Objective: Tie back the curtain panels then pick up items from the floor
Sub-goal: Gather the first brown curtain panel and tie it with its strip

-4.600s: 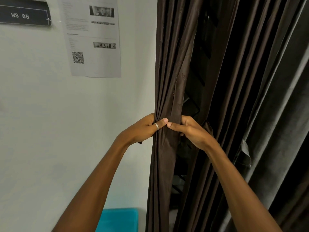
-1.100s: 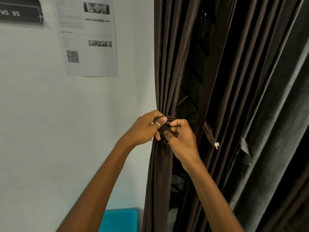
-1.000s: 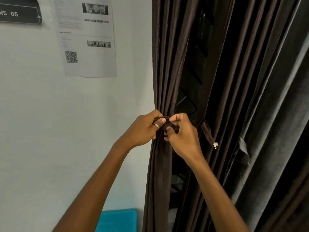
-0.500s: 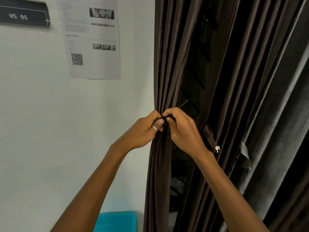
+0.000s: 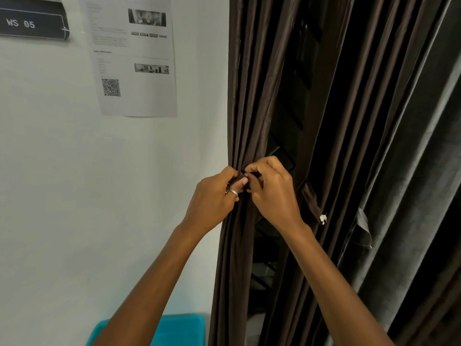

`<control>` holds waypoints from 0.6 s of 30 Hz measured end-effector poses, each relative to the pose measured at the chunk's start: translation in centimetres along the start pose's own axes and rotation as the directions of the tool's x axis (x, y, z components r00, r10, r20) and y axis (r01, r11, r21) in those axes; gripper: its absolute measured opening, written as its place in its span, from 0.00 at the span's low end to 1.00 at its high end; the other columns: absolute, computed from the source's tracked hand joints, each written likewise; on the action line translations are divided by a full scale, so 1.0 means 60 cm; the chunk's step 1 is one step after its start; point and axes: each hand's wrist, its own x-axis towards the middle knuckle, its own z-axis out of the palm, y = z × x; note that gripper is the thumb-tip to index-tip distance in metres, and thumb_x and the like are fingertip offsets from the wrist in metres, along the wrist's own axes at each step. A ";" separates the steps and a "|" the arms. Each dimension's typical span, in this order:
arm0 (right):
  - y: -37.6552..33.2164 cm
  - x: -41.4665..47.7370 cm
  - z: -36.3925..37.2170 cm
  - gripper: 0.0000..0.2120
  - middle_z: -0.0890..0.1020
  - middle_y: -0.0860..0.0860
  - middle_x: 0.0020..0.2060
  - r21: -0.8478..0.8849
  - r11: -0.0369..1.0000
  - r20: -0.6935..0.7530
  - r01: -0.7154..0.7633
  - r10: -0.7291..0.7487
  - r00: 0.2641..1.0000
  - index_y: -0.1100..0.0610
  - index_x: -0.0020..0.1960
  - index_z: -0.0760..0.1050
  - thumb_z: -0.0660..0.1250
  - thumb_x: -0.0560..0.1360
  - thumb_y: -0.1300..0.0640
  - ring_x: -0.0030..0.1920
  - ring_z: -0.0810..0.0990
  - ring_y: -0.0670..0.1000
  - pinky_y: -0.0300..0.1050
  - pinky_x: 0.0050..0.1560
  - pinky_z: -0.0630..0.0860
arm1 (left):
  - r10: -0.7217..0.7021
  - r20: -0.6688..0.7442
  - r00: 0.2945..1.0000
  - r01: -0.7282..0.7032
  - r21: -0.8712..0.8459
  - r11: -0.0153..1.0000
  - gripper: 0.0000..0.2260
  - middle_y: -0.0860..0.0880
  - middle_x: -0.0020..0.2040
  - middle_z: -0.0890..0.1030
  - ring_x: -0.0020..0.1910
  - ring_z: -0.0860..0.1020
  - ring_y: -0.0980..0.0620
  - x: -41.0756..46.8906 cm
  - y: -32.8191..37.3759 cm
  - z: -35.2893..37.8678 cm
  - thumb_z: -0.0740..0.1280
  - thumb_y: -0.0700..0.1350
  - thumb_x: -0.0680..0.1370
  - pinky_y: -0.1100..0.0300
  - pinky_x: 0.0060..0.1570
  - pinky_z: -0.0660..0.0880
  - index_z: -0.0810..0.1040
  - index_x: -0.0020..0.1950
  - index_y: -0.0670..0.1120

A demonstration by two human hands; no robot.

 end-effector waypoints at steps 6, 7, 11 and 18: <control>-0.001 -0.017 -0.005 0.09 0.70 0.45 0.56 -0.025 0.999 0.230 -0.022 0.027 0.973 0.60 0.57 0.81 0.66 0.78 0.61 0.46 0.76 0.40 0.27 0.45 0.73 | -0.103 -0.009 0.995 0.101 -0.129 0.986 0.09 0.54 0.41 0.83 0.37 0.84 0.62 0.008 -0.005 0.000 0.68 0.51 0.81 0.63 0.38 0.82 0.78 0.50 0.46; -0.001 -0.017 -0.004 0.10 0.69 0.45 0.56 -0.033 0.999 0.247 -0.031 0.038 0.968 0.60 0.57 0.80 0.67 0.78 0.60 0.46 0.77 0.40 0.28 0.46 0.74 | -0.112 -0.014 0.994 0.109 -0.133 0.985 0.08 0.55 0.40 0.83 0.36 0.84 0.62 0.008 -0.004 0.001 0.68 0.51 0.81 0.65 0.37 0.81 0.78 0.50 0.46; -0.004 -0.020 0.005 0.13 0.67 0.46 0.57 -0.160 0.987 0.252 -0.028 0.068 0.965 0.60 0.58 0.77 0.73 0.76 0.56 0.50 0.75 0.45 0.39 0.47 0.80 | -0.116 -0.028 0.993 0.113 -0.092 0.989 0.07 0.53 0.37 0.83 0.34 0.83 0.56 0.010 0.001 0.004 0.68 0.51 0.81 0.67 0.35 0.79 0.78 0.48 0.48; -0.003 -0.027 0.017 0.08 0.70 0.52 0.53 -0.375 0.927 0.166 -0.005 0.073 0.983 0.63 0.51 0.79 0.70 0.78 0.57 0.54 0.67 0.51 0.46 0.49 0.78 | -0.006 -0.059 0.998 0.015 0.146 0.989 0.10 0.59 0.35 0.77 0.31 0.75 0.57 0.006 0.007 0.009 0.65 0.52 0.82 0.70 0.35 0.70 0.81 0.48 0.48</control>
